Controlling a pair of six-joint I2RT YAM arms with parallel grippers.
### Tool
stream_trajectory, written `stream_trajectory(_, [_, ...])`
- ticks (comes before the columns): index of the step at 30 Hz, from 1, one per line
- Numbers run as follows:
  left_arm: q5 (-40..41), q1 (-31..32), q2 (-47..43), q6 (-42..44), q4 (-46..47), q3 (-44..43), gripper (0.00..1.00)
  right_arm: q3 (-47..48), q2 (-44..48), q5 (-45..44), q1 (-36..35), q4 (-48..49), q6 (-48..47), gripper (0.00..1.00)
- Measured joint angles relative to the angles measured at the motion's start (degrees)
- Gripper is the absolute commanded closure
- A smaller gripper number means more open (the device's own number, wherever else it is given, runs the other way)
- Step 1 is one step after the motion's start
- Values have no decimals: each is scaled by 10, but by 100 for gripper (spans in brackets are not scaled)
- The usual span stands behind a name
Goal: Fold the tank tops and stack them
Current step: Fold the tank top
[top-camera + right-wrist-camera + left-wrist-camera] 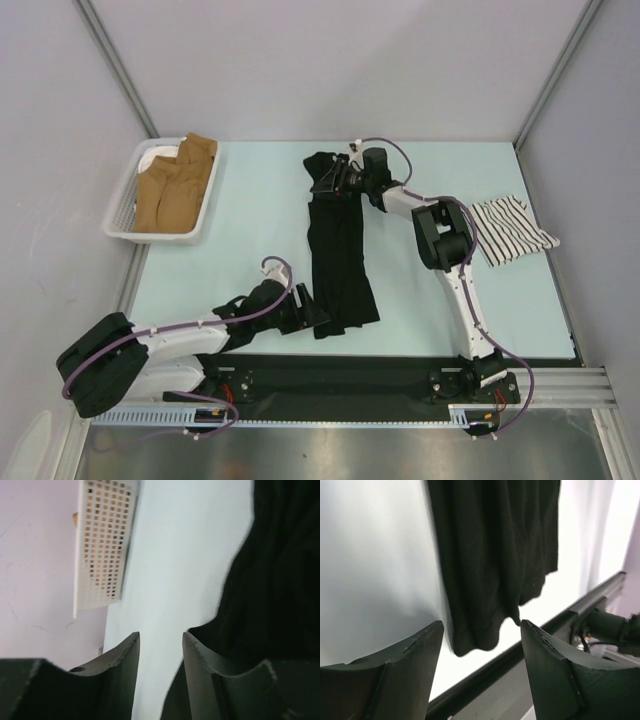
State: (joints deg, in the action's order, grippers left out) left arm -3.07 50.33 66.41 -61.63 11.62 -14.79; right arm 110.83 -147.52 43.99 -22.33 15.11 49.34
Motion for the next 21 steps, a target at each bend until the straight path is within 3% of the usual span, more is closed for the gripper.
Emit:
stream_trajectory(6, [-1,-59,-9,46,-59,-26,28,-7,53,21,-4,7,1,49])
stream_trajectory(10, [-1,-125,-34,93,-108,-35,26,-69,130,9,-3,-26,-30,46])
stream_trajectory(13, [-6,-185,-28,131,-144,-56,27,-188,230,-25,5,-58,-65,45])
stream_trajectory(17, [-7,-237,47,179,-187,-129,28,-356,368,-79,16,-102,-103,43])
stream_trajectory(21, [-17,-251,137,208,-201,-220,28,-513,481,-141,12,-131,-130,30])
